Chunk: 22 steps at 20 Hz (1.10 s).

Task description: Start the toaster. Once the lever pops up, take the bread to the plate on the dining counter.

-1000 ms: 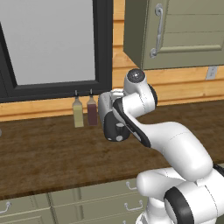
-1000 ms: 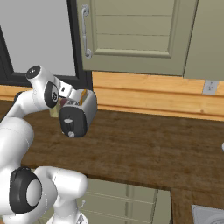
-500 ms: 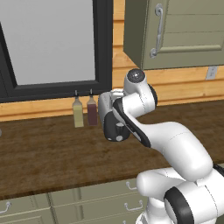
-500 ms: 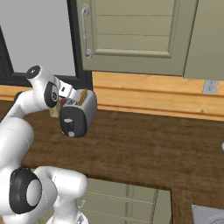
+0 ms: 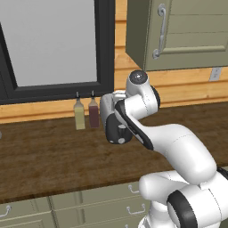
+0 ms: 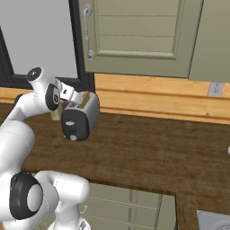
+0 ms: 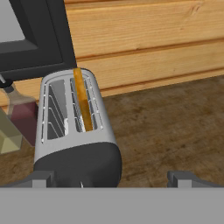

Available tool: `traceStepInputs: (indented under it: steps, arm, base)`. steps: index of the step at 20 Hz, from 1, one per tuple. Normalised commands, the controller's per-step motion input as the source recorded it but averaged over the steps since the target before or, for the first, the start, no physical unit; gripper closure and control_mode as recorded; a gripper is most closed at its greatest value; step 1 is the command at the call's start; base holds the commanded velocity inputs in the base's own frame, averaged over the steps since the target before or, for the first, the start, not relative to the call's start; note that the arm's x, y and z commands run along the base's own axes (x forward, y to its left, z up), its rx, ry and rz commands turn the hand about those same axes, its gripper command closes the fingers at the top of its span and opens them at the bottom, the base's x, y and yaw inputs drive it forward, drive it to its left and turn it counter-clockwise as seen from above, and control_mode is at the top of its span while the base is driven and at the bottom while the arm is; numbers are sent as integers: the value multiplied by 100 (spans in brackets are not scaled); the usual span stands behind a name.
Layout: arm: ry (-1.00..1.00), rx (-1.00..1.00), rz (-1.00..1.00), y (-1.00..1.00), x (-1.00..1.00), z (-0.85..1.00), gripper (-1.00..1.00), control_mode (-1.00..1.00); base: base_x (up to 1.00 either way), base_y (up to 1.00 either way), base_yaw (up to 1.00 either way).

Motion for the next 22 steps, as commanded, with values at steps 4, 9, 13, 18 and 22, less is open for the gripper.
traceStepInputs:
  steps: [4, 9, 13, 18, 22]
  arm:
    - [0, 0, 0, 0, 0, 0, -100, -100]
    - [0, 0, 0, 0, 0, 0, -100, -100]
    - [0, 0, 0, 0, 0, 0, -100, -100]
    - [0, 0, 0, 0, -3, 0, -100, -100]
    - [0, 0, 0, 8, -24, 0, -100, -100]
  base:
    - [0, 0, 0]
    - [0, 0, 0]
    - [0, 0, 0]
    - [0, 0, 0]
    - [0, 0, 0]
